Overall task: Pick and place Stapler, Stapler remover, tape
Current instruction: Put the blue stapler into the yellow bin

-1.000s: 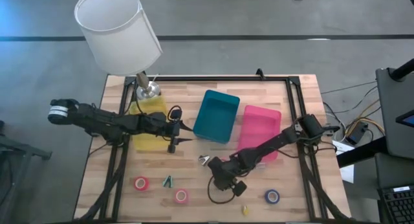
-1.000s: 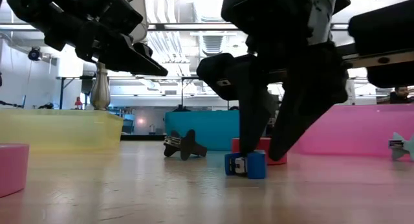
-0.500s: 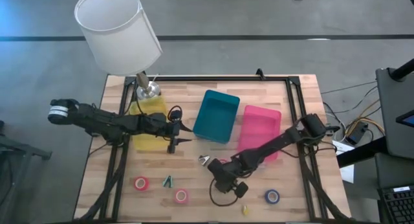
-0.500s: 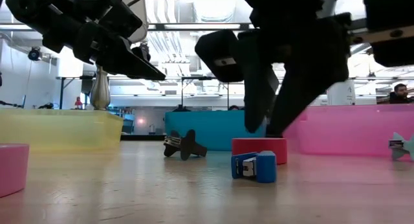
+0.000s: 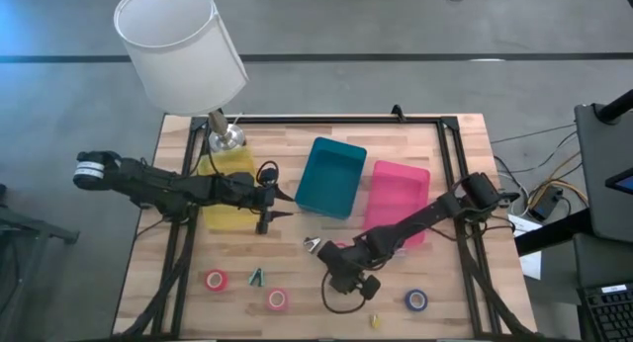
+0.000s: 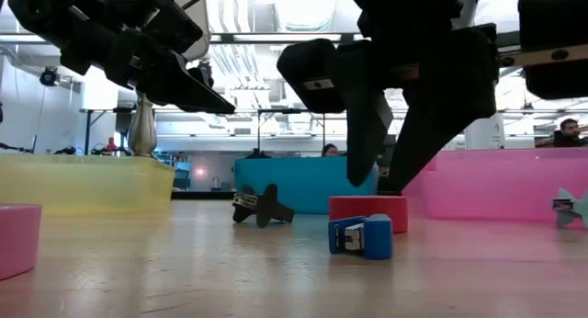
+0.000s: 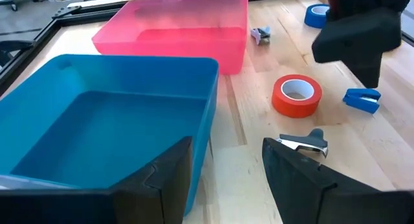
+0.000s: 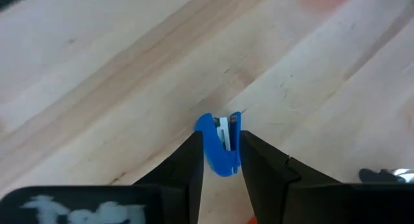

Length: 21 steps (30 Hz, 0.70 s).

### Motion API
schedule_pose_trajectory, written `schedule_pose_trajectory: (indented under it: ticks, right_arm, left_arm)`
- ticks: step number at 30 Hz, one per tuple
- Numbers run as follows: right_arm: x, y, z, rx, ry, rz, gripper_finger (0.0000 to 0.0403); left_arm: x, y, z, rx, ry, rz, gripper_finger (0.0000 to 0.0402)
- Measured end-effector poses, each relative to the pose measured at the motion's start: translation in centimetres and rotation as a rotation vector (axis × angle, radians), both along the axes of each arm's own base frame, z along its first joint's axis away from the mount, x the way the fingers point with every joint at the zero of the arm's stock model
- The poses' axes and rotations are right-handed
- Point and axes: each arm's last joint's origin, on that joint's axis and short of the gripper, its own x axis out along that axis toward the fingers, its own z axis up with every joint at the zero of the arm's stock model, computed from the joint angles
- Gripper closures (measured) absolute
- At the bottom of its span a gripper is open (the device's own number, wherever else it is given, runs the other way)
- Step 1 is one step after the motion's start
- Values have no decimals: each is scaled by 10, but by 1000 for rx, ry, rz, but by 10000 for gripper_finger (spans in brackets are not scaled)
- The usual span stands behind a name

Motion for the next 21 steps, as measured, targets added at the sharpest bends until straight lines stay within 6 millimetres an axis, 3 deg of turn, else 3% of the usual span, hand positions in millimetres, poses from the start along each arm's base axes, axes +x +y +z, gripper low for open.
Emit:
schedule_pose_trajectory:
  ticks: [21]
  right_arm:
    - [1,-6,-14,-30,25,20,305]
  left_arm:
    - [0,0,0,-20,1,8,211]
